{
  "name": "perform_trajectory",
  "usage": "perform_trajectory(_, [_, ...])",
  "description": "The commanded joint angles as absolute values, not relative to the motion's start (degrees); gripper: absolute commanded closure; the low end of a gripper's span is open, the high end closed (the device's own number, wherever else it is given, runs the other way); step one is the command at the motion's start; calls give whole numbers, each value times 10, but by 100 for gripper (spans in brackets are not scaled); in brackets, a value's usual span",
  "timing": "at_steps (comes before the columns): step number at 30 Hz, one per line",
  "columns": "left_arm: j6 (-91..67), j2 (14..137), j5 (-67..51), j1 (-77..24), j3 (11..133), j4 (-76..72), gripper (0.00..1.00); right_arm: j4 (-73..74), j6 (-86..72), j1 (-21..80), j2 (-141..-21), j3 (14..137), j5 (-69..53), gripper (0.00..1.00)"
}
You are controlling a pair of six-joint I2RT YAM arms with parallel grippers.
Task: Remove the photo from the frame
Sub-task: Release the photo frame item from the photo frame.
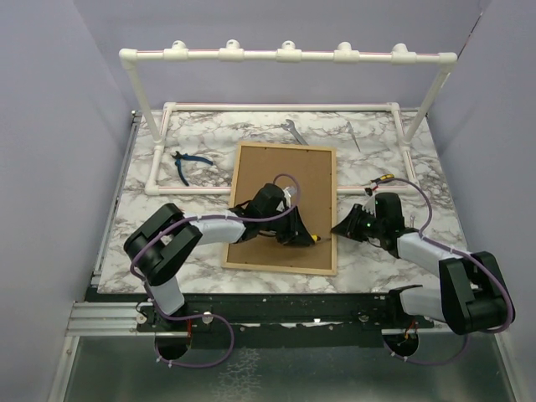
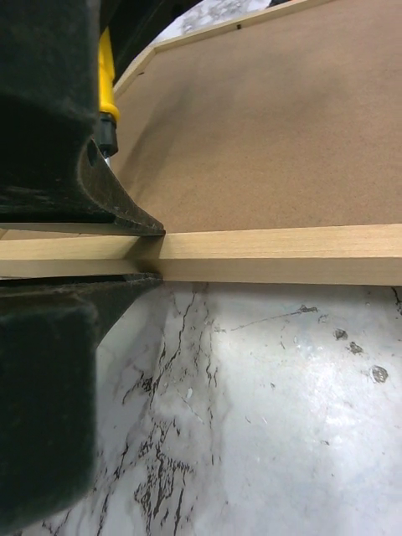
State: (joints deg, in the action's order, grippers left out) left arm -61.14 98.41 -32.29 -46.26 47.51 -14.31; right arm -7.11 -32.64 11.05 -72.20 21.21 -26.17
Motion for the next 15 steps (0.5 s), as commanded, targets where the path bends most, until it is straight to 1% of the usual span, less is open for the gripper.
perform_trajectory(1, [-645, 1002, -306, -514, 521, -158, 100, -70, -337, 124, -715, 209, -305, 91])
perform_trajectory(6, [-620, 1011, -243, -535, 599, -21, 100, -65, -336, 123, -704, 207, -295, 91])
perform_trajectory(15, [-664, 1027, -214, -548, 660, 41, 100, -70, -339, 124, -700, 200, -299, 92])
